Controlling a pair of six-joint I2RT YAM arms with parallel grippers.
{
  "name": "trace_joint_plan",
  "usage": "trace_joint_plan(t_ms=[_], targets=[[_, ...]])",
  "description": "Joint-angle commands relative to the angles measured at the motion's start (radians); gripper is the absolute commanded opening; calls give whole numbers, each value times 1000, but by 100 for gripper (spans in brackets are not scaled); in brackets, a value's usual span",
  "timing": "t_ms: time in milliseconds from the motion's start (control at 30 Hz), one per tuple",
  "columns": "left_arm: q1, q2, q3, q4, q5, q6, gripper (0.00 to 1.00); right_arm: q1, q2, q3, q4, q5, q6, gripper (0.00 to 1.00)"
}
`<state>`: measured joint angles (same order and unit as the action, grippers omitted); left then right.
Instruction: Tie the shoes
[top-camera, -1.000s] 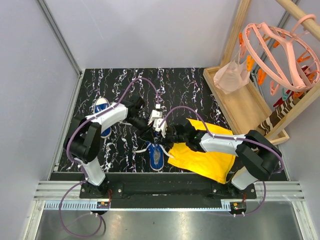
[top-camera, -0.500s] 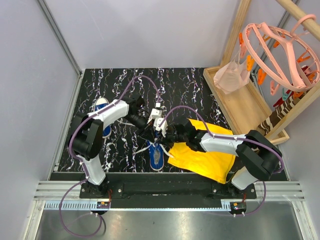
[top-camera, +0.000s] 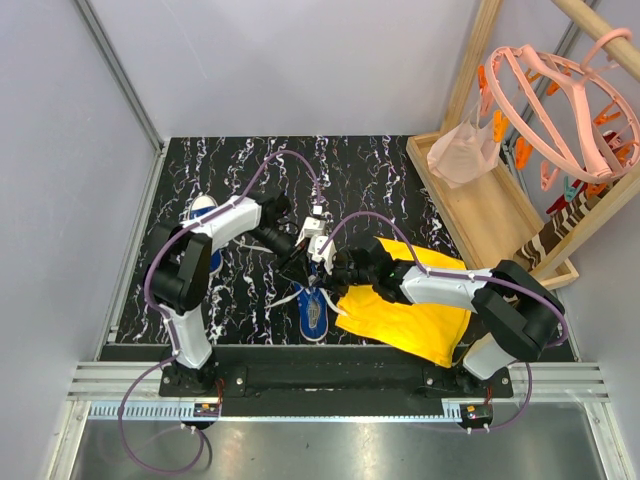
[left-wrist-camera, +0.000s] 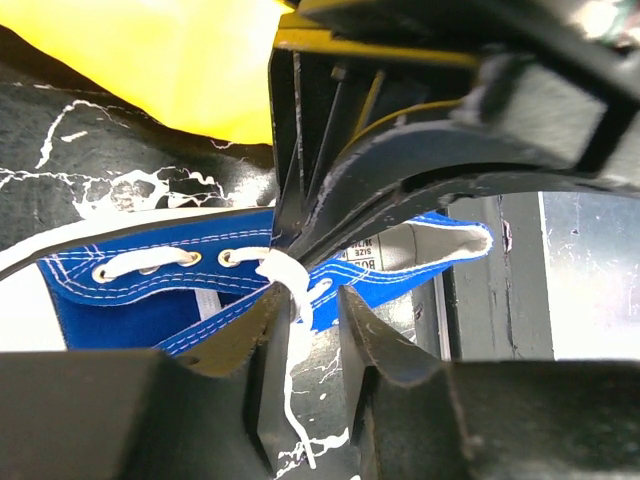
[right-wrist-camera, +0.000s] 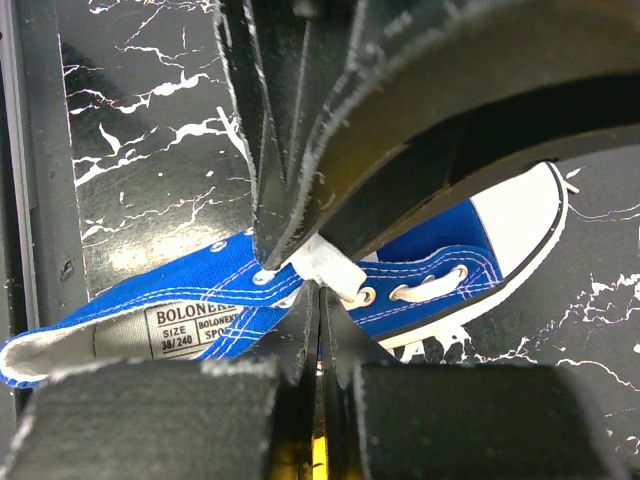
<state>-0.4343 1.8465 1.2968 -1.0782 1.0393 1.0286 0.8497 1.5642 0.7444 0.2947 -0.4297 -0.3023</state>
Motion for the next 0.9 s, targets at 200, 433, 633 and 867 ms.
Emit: trace_joint_plan(t_ms=[200,433,633,867], targets=[[2,31,59,-26,53,30,20,-8,-23,6,37,6,-4,0],[2,11,33,-40,21,70,15,-8,-21,16,37,12,8,0],[0,-24,-1,38,-13,28,23,-6,-16,29,43,16,26,0],[-3,-36,-11,70,-31,4,14,-8,-16,29,47,16,29,0]])
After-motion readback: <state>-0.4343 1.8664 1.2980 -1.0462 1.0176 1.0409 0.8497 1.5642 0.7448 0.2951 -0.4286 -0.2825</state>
